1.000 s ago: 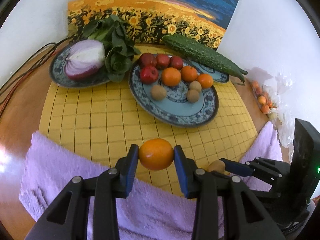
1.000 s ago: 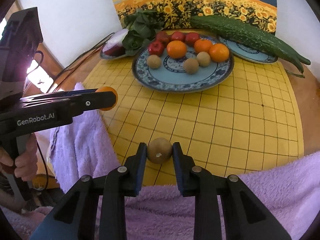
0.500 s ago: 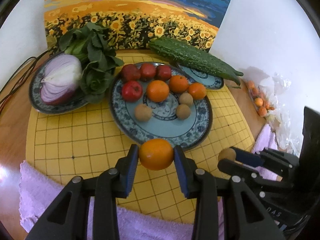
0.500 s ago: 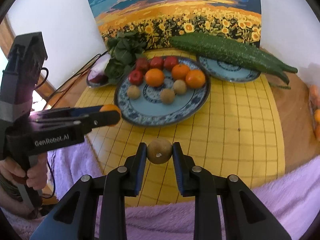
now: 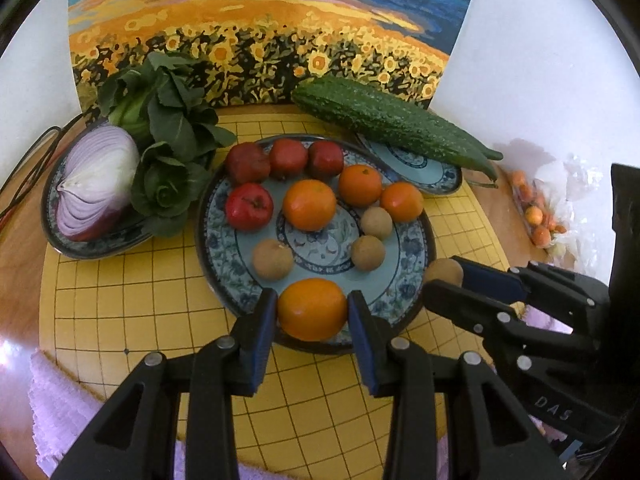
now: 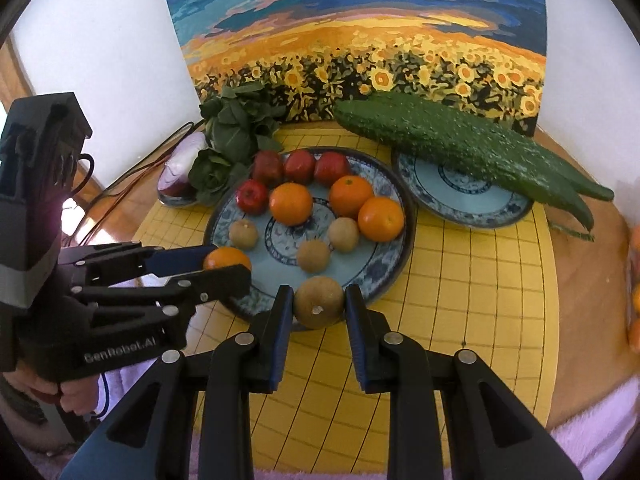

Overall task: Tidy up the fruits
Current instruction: 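Carry the orange and kiwi onto the large blue-and-white plate, then open both tools to release the orange and kiwi on the plate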

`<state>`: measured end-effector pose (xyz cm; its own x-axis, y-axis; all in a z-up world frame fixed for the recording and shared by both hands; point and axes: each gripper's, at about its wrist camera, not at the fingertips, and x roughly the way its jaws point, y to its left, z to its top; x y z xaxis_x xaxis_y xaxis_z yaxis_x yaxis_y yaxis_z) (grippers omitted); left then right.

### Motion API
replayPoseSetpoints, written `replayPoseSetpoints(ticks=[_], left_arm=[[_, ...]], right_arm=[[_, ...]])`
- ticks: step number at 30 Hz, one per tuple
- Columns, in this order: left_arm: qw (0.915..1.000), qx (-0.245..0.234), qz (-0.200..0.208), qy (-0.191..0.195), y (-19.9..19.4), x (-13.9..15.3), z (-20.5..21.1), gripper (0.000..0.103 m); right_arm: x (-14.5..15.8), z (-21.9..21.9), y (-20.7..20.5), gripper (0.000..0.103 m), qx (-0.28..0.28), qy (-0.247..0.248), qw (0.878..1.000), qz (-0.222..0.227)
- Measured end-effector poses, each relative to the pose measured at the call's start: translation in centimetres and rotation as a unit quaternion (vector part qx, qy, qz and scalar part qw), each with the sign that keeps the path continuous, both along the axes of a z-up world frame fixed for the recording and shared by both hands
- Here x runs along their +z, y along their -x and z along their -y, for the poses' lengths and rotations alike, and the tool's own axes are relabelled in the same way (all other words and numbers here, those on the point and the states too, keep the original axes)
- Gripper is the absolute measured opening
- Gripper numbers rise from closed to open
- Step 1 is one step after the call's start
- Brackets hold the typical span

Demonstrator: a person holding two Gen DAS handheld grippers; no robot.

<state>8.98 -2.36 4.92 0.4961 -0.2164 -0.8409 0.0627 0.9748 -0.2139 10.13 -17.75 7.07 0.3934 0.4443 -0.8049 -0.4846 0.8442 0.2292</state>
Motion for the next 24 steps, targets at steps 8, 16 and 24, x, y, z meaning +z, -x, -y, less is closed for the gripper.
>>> replayPoseSetpoints(ticks=[8, 16, 24], left_arm=[[0.9999, 0.008, 0.003, -0.009, -0.6, -0.5, 0.3, 0.038], [0.9999, 0.011, 0.007, -0.011, -1.1, -0.9, 0.6, 0.038], [0.9999, 0.007, 0.005, -0.006, -1.1, -0.8, 0.6, 0.038]], right_arm=[[-0.7, -0.5, -1.1, 0.027, 0.015, 0.007, 1.0, 0.005], [-1.4, -0.2, -2.1, 0.027, 0.014, 0.013, 1.0, -0.001], [-1.5, -0.2, -2.2, 0.027, 0.017, 0.009, 1.0, 0.001]])
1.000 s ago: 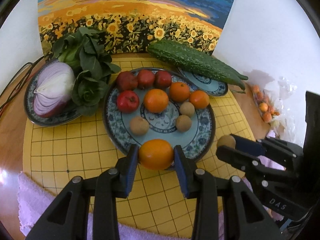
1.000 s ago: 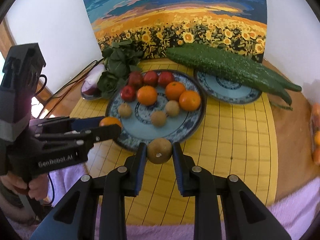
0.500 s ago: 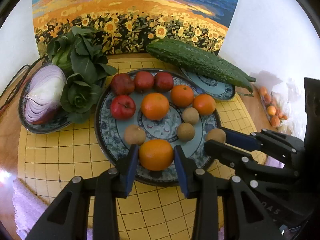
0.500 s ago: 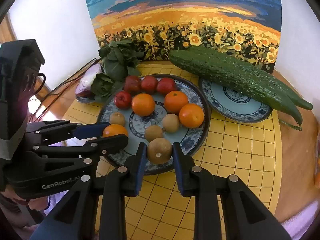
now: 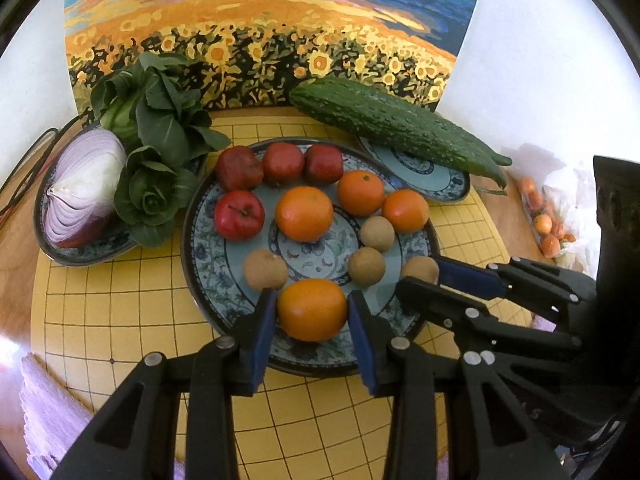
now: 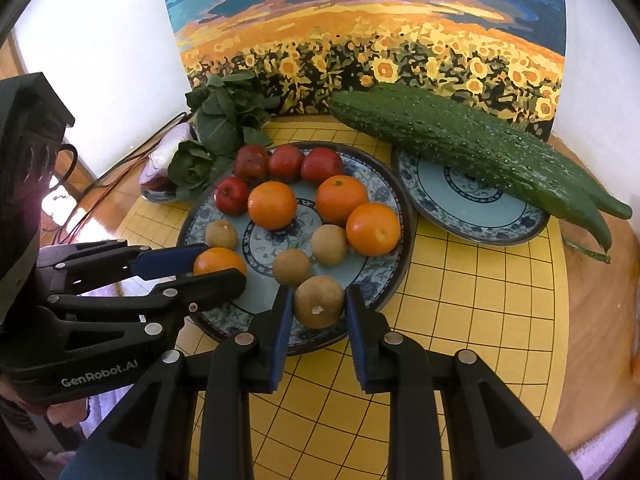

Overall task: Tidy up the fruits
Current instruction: 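Open both tools to release the orange and kiwi on the plate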

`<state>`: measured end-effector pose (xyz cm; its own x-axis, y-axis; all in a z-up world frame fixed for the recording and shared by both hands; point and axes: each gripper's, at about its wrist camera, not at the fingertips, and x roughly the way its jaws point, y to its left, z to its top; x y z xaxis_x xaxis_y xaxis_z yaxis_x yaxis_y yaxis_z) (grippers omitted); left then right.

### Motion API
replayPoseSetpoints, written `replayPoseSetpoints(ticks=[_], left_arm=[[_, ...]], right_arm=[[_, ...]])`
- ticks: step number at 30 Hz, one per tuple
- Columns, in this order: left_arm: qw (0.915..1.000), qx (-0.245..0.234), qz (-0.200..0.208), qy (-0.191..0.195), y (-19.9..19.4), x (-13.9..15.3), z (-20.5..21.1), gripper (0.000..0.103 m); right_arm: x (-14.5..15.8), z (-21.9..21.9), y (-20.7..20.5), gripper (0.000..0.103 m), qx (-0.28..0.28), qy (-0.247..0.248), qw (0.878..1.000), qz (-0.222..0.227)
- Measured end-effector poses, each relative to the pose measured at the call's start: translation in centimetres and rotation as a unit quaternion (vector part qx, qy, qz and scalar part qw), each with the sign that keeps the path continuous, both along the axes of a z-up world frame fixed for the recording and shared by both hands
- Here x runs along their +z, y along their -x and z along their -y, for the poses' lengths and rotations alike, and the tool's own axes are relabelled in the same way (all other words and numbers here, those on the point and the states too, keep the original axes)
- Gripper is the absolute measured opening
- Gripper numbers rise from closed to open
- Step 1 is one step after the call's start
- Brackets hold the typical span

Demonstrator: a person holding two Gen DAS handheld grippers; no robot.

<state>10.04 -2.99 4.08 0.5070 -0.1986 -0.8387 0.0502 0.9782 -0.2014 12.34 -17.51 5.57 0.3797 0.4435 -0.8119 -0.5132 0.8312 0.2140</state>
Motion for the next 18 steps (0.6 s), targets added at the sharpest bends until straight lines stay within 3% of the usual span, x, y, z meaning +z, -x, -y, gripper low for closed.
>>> replayPoseSetpoints(ticks=[10, 14, 18], left_arm=[[0.9999, 0.002, 0.011, -0.002, 1.3, 1.2, -0.2, 0.039], [0.9999, 0.003, 0.015, 0.0, 2.3, 1.8, -0.5, 0.047], [0.9999, 0.009, 0.009, -0.006, 3.5, 1.8, -0.8, 0.048]], right_arm=[[0.8, 1.0, 0.8, 0.041, -0.017, -0.017, 1.0, 0.0], [1.4, 1.3, 1.7, 0.046, -0.019, -0.02, 1.0, -0.002], [1.3, 1.5, 2.7, 0.048, -0.021, -0.009, 1.0, -0.006]])
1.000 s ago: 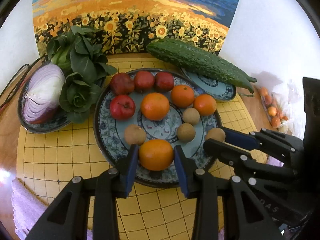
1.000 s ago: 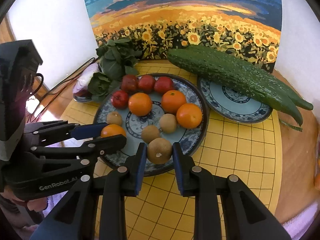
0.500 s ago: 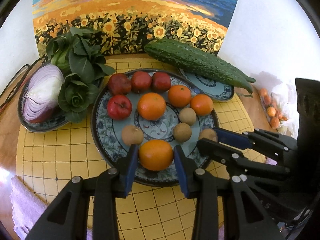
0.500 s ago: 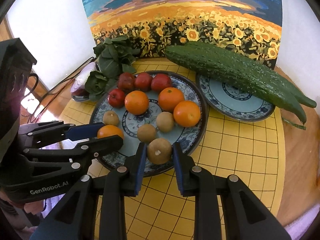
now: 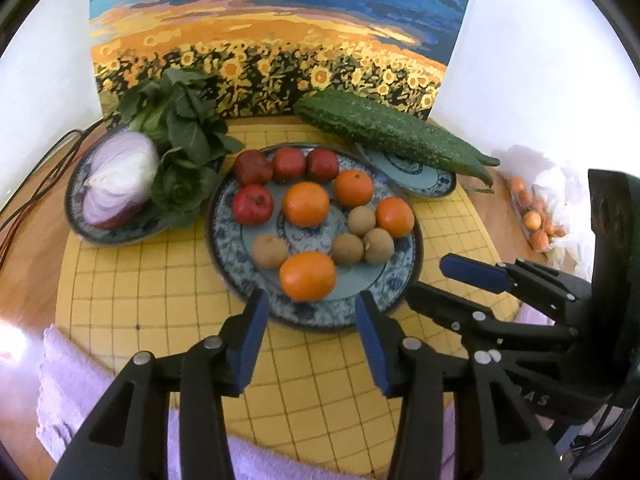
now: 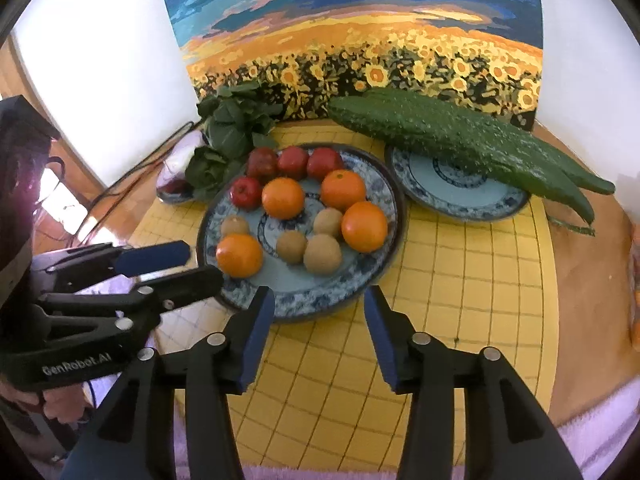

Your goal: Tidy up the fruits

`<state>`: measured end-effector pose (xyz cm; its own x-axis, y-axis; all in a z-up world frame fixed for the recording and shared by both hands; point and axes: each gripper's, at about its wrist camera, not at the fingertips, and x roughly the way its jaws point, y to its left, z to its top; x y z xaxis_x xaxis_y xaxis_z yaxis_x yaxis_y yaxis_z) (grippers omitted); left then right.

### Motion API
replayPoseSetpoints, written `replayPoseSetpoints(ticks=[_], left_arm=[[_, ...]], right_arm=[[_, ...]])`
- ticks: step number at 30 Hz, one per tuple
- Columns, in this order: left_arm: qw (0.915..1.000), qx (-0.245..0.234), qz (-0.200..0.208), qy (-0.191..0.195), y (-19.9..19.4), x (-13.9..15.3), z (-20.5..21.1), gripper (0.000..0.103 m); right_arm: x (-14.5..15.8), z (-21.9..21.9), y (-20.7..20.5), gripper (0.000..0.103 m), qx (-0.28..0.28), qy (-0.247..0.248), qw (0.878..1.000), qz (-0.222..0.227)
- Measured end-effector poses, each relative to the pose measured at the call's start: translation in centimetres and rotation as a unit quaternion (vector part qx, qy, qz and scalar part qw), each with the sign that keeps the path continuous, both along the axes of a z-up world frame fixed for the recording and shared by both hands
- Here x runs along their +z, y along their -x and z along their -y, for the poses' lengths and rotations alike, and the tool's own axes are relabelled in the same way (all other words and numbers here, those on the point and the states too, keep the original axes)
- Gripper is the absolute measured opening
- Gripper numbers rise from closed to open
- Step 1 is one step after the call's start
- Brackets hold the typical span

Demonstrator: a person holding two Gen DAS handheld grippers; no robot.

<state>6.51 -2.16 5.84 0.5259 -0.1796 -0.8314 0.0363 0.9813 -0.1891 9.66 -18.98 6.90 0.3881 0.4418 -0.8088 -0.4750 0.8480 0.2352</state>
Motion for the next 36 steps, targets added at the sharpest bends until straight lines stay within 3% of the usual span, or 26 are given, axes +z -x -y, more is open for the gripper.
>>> replayPoseSetpoints(ticks=[9, 15, 29, 36], left_arm=[[0.9992, 0.026, -0.026, -0.013, 1.7, -1.8, -0.8, 0.059], [0.9976, 0.047, -0.043, -0.028, 1.4, -3.1, -0.6, 0.063], [0.9953, 0.05, -0.051, -0.065, 0.8, -3.9, 0.8, 0.073], [0.9956, 0.057, -0.052, -0.052, 0.5, -3.9, 0.6, 0.075]], right_arm=[[-1.4, 0.7, 1.0, 0.049, -0.016, 0.021, 0.999, -0.028], [-2.6, 1.0, 0.5, 0.065, -0.041, 0.044, 0.997, -0.052], [-3.3, 0.5, 0.4, 0.08, -0.057, 0.114, 0.991, -0.027], [-3.5, 0.5, 0.2, 0.087, -0.066, 0.131, 0.989, -0.025]])
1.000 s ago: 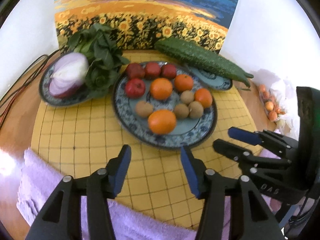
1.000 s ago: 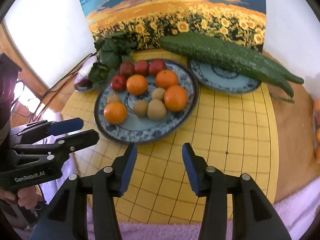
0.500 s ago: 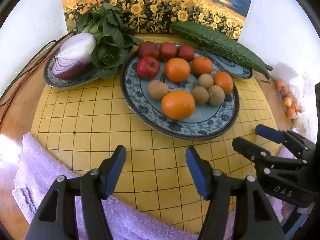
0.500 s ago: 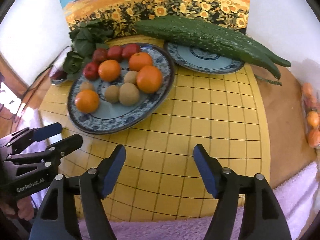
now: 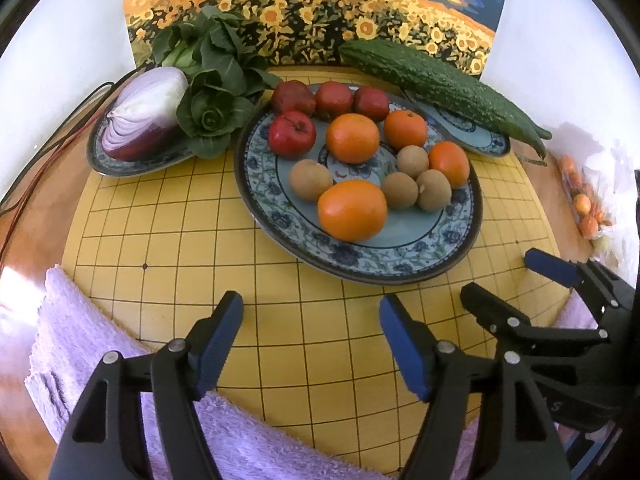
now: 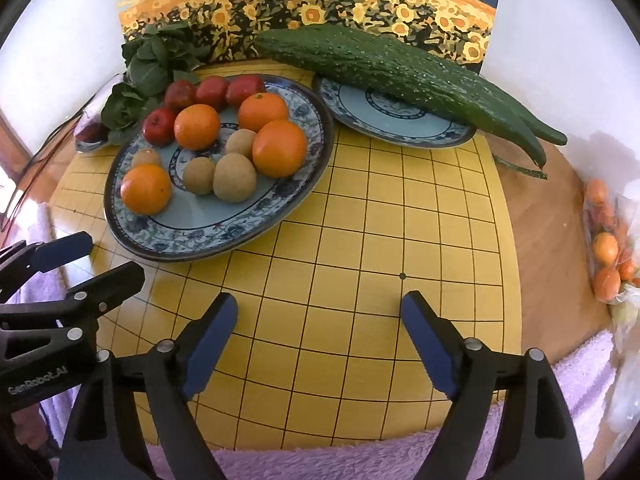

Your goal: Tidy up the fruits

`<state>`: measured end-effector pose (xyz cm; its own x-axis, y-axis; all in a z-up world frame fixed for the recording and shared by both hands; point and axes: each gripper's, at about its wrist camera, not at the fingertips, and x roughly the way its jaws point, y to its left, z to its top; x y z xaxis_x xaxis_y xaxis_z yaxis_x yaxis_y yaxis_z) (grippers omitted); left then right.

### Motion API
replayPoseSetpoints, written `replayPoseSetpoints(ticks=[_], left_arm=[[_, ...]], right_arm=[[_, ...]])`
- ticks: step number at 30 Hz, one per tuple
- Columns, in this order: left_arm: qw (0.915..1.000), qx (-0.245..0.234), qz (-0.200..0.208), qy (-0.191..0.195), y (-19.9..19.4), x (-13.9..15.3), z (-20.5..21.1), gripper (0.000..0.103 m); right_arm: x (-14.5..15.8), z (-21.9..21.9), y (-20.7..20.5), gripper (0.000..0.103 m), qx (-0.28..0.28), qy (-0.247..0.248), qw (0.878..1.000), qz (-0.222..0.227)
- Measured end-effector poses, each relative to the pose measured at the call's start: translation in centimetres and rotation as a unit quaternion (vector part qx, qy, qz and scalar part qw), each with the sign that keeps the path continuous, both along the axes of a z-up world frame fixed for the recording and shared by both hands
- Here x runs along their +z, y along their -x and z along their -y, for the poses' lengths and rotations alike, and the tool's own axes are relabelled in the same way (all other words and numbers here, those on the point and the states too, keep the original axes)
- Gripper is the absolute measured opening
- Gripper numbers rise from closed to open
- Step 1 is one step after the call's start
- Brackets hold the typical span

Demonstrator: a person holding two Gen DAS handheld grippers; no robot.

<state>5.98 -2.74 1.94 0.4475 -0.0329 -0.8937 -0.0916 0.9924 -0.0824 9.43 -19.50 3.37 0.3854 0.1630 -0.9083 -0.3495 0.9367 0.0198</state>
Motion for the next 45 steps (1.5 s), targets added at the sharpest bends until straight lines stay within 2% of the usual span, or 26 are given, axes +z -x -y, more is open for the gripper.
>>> replayPoseSetpoints(ticks=[25, 45], left_arm=[[0.9994, -0.003, 0.004, -0.033, 0.06, -0.24, 0.46, 0.076], [0.9993, -0.002, -0.001, -0.039, 0.03, -0.33, 0.56, 0.076]], right_arm=[[0.07, 0.51, 0.11, 0.088, -0.008, 0.0, 1.0, 0.005], [-0.13, 0.63, 0.11, 0.093, -0.009, 0.001, 1.0, 0.002]])
